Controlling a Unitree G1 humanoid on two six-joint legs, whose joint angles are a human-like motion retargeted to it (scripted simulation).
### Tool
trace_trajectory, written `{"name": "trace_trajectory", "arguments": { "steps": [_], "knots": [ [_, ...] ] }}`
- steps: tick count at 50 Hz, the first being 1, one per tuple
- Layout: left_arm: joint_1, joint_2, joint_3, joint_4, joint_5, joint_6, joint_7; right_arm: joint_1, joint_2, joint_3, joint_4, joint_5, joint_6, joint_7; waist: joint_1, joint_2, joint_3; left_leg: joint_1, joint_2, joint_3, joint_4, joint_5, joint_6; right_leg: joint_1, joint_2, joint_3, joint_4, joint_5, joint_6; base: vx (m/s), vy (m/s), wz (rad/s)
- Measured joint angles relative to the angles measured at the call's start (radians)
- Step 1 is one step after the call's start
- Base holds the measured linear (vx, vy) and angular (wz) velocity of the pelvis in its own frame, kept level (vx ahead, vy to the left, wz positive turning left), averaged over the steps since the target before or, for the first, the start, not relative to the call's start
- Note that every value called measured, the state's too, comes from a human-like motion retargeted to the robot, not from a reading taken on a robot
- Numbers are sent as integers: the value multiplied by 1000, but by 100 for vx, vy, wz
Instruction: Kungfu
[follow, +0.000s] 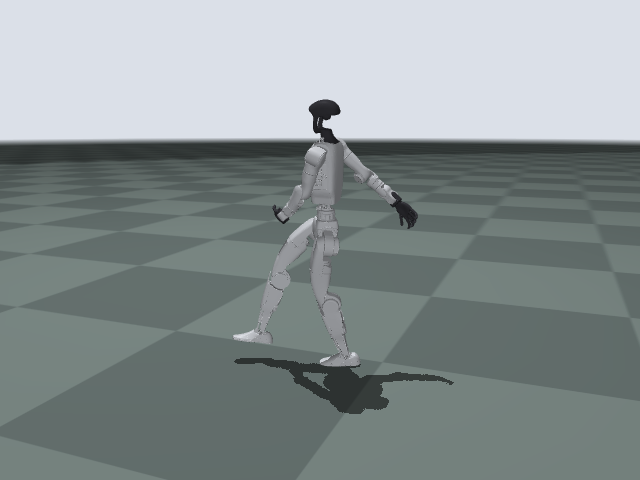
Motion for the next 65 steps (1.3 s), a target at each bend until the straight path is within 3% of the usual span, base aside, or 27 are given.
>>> {"name": "trace_trajectory", "arguments": {
  "steps": [3, 7, 13, 16, 18, 20, 22, 23, 25, 27, 28, 29, 32, 33, 35, 38, 42, 51, 57, 60, 65],
  "knots": [
    [1, -11, 16, -96, 2, -21, -24, -69, 42, 6, -163, -71, -94, 13, 10, 21, -14, 1, 3, -22, -2, -7, -13, -30, -22, -4, 51, -20, 29, 16, -33, 13],
    [-58, -19, 30, -265, -78, -50, -19, -44, 86, 96, -613, -21, -279, -38, 66, 65, -42, 9, 9, -65, 1, -7, -38, -95, -72, 8, 91, -19, -9, 26, -42, 32],
    [-350, 141, 121, -610, -243, 1, 91, -78, 22, 224, -1324, 244, -293, -34, 120, 112, -61, 68, 24, -162, -1, 31, -99, -151, -144, 105, 58, -50, -92, 32, -64, 63],
    [-529, 227, 212, -662, -274, 37, 162, -242, -32, 260, -1504, 310, -305, -45, 117, 131, -57, 120, 48, -206, 3, 30, -97, -119, -167, 173, 20, -110, -140, 32, -62, 92],
    [-664, 294, 275, -610, -266, -3, 209, -417, -70, 260, -1506, 302, -345, -82, 87, 140, -44, 160, 70, -225, 17, 18, -77, -61, -177, 237, 4, -132, -168, 36, -63, 137],
    [-834, 363, 331, -415, -167, -135, 237, -638, -102, 250, -1400, 253, -425, -179, 39, 111, -33, 208, 67, -250, 46, -11, -49, 49, -241, 207, -32, -22, -67, 42, -86, 136],
    [-974, 404, 341, -115, 37, -273, 255, -870, -131, 212, -1146, 156, -568, -299, 73, 121, -166, 124, 65, -215, 75, -24, -23, -137, -225, 244, 128, -54, -140, 39, -95, 93],
    [-1016, 372, 315, 9, 119, -253, 306, -993, -185, 174, -937, 114, -636, -366, 77, 141, -183, 92, 104, -236, 145, -48, -29, -171, -230, 225, 199, -90, -129, 23, -76, 166],
    [-1107, 340, 374, 170, 250, -118, 282, -1287, -296, 60, -475, -16, -700, -436, 73, 152, -149, 60, 152, -123, 191, -42, -50, -199, -283, 169, 308, -178, -134, -20, -34, 154],
    [-1096, 294, 442, 166, 169, -93, 136, -1449, -371, 21, -179, 26, -363, -374, 69, 175, -141, 35, 218, 46, 167, -3, -96, -208, -307, 159, 386, -269, -131, -27, -15, 176],
    [-1090, 296, 424, 163, 76, -130, 117, -1506, -405, 13, -108, 93, -193, -257, 37, 179, -129, 16, 244, 98, 164, 20, -118, -205, -362, 111, 397, -278, -126, -26, -42, 234],
    [-1085, 286, 406, 156, 20, -172, 132, -1530, -434, -8, -65, 163, -169, -152, 22, 177, -124, -2, 264, 153, 150, 43, -141, -202, -402, 79, 409, -296, -117, -29, -61, 249],
    [-1065, 222, 396, 146, 69, -300, 274, -1538, -500, 1, -86, 452, -307, 72, -6, 178, -108, -55, 321, 350, 74, 99, -196, -188, -460, 29, 430, -357, -76, -49, -46, 239],
    [-1068, 214, 389, 149, 105, -319, 311, -1541, -517, 23, -126, 526, -306, 78, -21, 188, -88, -66, 339, 429, 39, 112, -204, -177, -482, 6, 427, -367, -63, -57, -13, 229],
    [-1062, 209, 375, 155, 134, -314, 328, -1538, -534, 40, -203, 568, -309, 57, -51, 215, -66, -74, 368, 600, -35, 131, -207, -157, -540, -54, 428, -381, -45, -42, 0, 207],
    [-1040, 215, 381, 149, 124, -248, 211, -1519, -546, 11, -301, 488, -364, 40, -96, 232, -54, -95, 342, 732, -125, 129, -207, -158, -627, -109, 458, -415, -27, -29, -1, 189],
    [-1007, 223, 361, 145, 106, -163, 73, -1467, -603, 26, -365, 504, -363, 104, -103, 230, -42, -152, 285, 647, -180, 138, -207, -156, -726, -148, 483, -418, -14, -26, 7, 147],
    [-754, 320, 188, 105, 197, -185, -19, -1172, -570, 8, -576, 639, -319, 292, -32, 235, -35, -175, 355, 601, -242, 152, -207, -38, -722, -280, 556, -497, -45, -1, -15, 77],
    [-357, 413, 136, -50, 300, -150, -179, -835, -407, 96, -848, 849, -298, 351, 47, 219, -44, -202, 374, 603, -246, 165, -207, 28, -742, -338, 580, -518, -48, 9, -7, 64],
    [-45, 414, 182, -181, 223, -126, -209, -651, -243, 164, -1073, 1016, -226, 427, 101, 207, -59, -226, 356, 581, -249, 180, -207, 18, -761, -330, 586, -507, -48, 10, -2, 42],
    [538, 189, 414, -386, 9, -57, -257, -406, 218, 231, -1427, 1298, -70, 630, 214, 174, -85, -255, 322, 567, -263, 176, -207, -5, -790, -318, 588, -493, -27, 21, -5, 26]
  ]
}}
